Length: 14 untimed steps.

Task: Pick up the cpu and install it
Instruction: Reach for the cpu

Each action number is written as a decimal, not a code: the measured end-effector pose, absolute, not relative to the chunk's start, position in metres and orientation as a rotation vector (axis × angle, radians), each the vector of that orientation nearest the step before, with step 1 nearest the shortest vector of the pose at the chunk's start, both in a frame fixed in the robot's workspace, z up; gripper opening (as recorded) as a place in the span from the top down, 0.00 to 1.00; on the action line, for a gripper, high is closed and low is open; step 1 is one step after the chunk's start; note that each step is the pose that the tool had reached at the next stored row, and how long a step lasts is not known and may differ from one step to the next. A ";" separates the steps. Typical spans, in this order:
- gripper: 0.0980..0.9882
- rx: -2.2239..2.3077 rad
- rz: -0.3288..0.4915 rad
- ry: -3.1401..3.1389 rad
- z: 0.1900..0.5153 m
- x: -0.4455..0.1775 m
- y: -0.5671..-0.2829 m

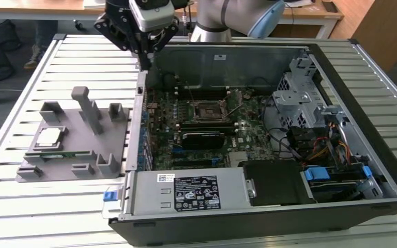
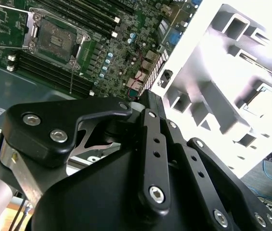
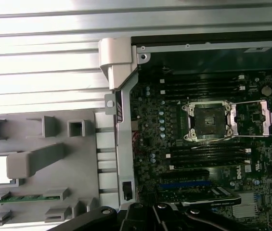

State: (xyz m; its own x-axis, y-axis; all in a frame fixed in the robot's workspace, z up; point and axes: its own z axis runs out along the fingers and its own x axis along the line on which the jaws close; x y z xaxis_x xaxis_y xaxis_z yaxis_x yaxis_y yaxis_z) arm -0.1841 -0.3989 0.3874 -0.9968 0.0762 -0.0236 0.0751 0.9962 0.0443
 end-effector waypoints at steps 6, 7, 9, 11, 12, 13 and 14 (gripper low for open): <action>0.99 0.118 0.068 3.113 0.387 -0.188 -0.399; 0.99 0.118 0.068 3.113 0.387 -0.188 -0.399; 0.99 0.118 0.068 3.113 0.387 -0.189 -0.399; 0.99 0.118 0.068 3.113 0.387 -0.190 -0.399; 0.99 0.118 0.068 3.113 0.387 -0.191 -0.399; 0.99 0.118 0.068 3.113 0.387 -0.192 -0.399; 0.99 0.118 0.068 3.113 0.387 -0.192 -0.399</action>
State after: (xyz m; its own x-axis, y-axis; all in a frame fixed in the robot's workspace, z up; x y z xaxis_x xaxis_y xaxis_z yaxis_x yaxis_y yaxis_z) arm -0.1921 -0.3989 0.3865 -0.9968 0.0762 -0.0236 0.0751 0.9962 0.0443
